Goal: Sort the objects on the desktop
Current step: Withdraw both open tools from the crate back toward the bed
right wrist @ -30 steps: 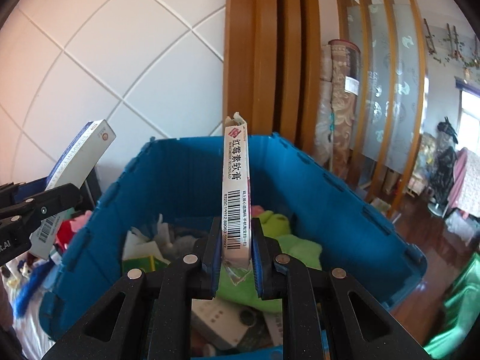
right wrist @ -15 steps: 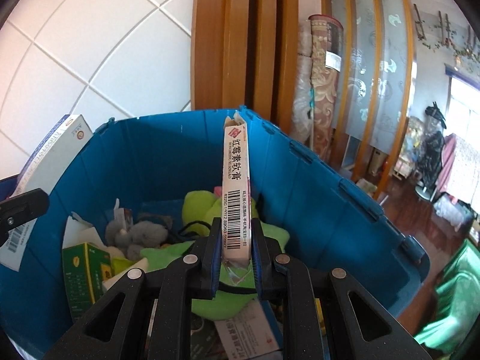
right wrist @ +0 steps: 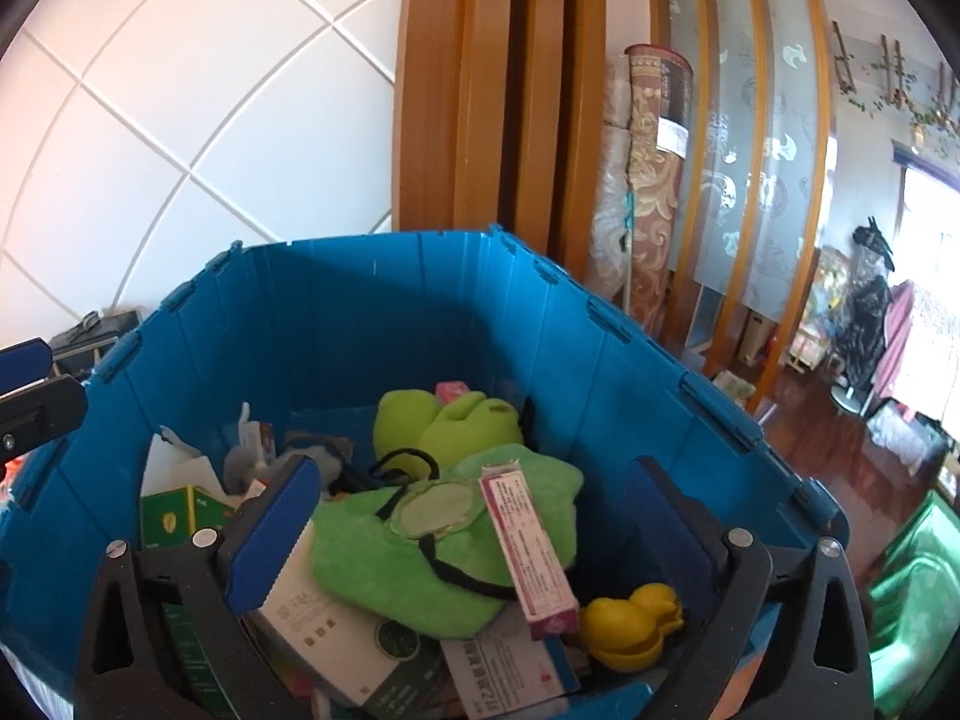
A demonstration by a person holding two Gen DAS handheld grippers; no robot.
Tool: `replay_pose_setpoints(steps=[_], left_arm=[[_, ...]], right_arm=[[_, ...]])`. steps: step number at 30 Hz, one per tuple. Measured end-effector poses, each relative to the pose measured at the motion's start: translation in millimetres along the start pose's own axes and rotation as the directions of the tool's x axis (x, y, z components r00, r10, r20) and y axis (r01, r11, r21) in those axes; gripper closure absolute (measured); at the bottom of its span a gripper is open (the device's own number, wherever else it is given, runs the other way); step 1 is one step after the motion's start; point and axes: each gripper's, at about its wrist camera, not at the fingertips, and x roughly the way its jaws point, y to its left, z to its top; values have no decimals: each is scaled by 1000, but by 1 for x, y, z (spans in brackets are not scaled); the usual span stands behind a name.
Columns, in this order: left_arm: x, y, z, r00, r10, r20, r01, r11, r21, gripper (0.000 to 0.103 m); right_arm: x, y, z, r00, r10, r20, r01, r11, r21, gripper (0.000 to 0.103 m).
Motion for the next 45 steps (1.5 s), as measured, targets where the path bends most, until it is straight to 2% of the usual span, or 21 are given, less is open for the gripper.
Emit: replay_pose_setpoints(steps=[4, 12, 20, 25, 31, 34, 36, 39, 41, 43, 44, 45], left_arm=[[-20, 26, -5, 1000, 0, 24, 1, 999, -46, 47], [-56, 100, -34, 993, 121, 19, -116, 981, -157, 47], [-93, 200, -74, 971, 237, -27, -236, 938, -256, 47], [-115, 272, -108, 950, 301, -85, -313, 899, -307, 47], [-136, 369, -148, 909, 378, -173, -416, 835, -361, 47], [-138, 427, -162, 888, 401, -223, -459, 794, -398, 47], [-133, 471, -170, 872, 410, -268, -489, 760, -427, 47], [-111, 535, -171, 845, 411, -343, -530, 730, -431, 47], [-88, 576, -169, 822, 406, -399, -556, 722, -411, 46], [-61, 615, -167, 809, 381, -448, -562, 726, -396, 47], [-45, 634, -165, 791, 384, -477, -580, 718, -384, 47], [-30, 652, -163, 780, 384, -494, -590, 716, -373, 47]], right_arm=[[-10, 11, 1, 999, 25, 25, -25, 1000, -8, 0], [-44, 63, 13, 983, 148, 111, -145, 989, -36, 0], [-84, 150, 23, 952, 255, 168, -237, 964, -124, 0], [-98, 217, 31, 922, 349, 166, -321, 931, -172, 0], [-78, 310, 36, 906, 420, 49, -399, 887, -231, 0], [-50, 359, 41, 883, 466, -46, -463, 854, -239, 0], [-25, 395, 47, 860, 497, -117, -510, 829, -229, 0], [22, 457, 56, 828, 514, -226, -558, 794, -241, 0], [60, 504, 59, 808, 496, -317, -578, 771, -266, 0], [100, 548, 59, 789, 473, -391, -590, 760, -272, 0], [121, 571, 60, 778, 464, -423, -596, 757, -266, 0], [139, 589, 62, 769, 457, -446, -600, 756, -261, 0]])
